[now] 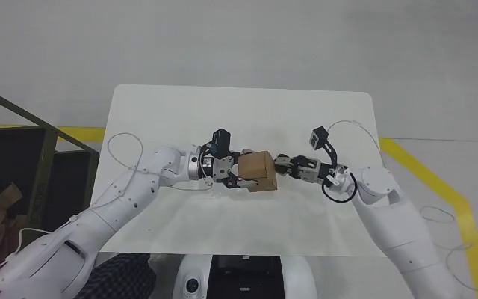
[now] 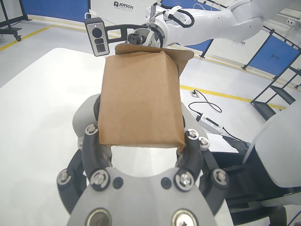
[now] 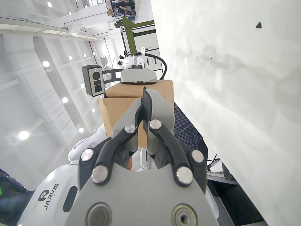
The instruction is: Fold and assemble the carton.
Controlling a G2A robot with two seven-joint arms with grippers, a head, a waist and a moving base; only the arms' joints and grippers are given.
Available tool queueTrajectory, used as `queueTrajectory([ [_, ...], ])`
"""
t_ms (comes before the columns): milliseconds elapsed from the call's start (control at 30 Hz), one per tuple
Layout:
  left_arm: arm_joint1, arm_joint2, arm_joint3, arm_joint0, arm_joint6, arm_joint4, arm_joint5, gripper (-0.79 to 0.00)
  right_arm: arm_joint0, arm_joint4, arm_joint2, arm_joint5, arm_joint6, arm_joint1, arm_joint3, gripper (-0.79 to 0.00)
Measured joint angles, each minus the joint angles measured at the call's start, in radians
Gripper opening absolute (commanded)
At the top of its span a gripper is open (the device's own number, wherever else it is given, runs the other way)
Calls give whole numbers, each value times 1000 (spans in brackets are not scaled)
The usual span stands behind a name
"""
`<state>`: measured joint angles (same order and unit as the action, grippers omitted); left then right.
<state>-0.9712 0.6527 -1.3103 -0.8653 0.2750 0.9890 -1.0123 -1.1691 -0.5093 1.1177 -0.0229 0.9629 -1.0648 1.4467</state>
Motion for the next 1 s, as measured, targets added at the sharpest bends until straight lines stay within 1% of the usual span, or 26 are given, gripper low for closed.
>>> queueTrajectory([
  [200, 5, -6, 5, 7, 7, -2, 0, -286, 7, 9, 13, -4, 4, 1, -9, -785],
  [433, 8, -18, 10, 12, -13, 3, 0, -314, -4, 43, 64, 10, 17, 14, 50, -785],
  [700, 4, -27, 16, 23, -48, -4, 0, -277, -18, 78, 74, 46, 39, 21, 112, -785],
  [733, 4, -25, 17, 24, -49, -5, 0, -280, -20, 81, 73, 49, 39, 22, 115, -760],
  [767, 3, -23, 18, 24, -50, -5, 0, -277, -21, 83, 72, 51, 39, 22, 117, -714],
  [800, 3, -21, 19, 25, -51, -3, 0, -280, -22, 85, 72, 52, 38, 22, 119, -643],
  [867, 3, -17, 20, 24, -51, 1, 0, -283, -24, 90, 72, 53, 35, 22, 127, -625],
  [1000, 1, -7, 22, 20, -51, 13, 0, -280, -28, 111, 74, 61, 31, 24, 148, -634],
])
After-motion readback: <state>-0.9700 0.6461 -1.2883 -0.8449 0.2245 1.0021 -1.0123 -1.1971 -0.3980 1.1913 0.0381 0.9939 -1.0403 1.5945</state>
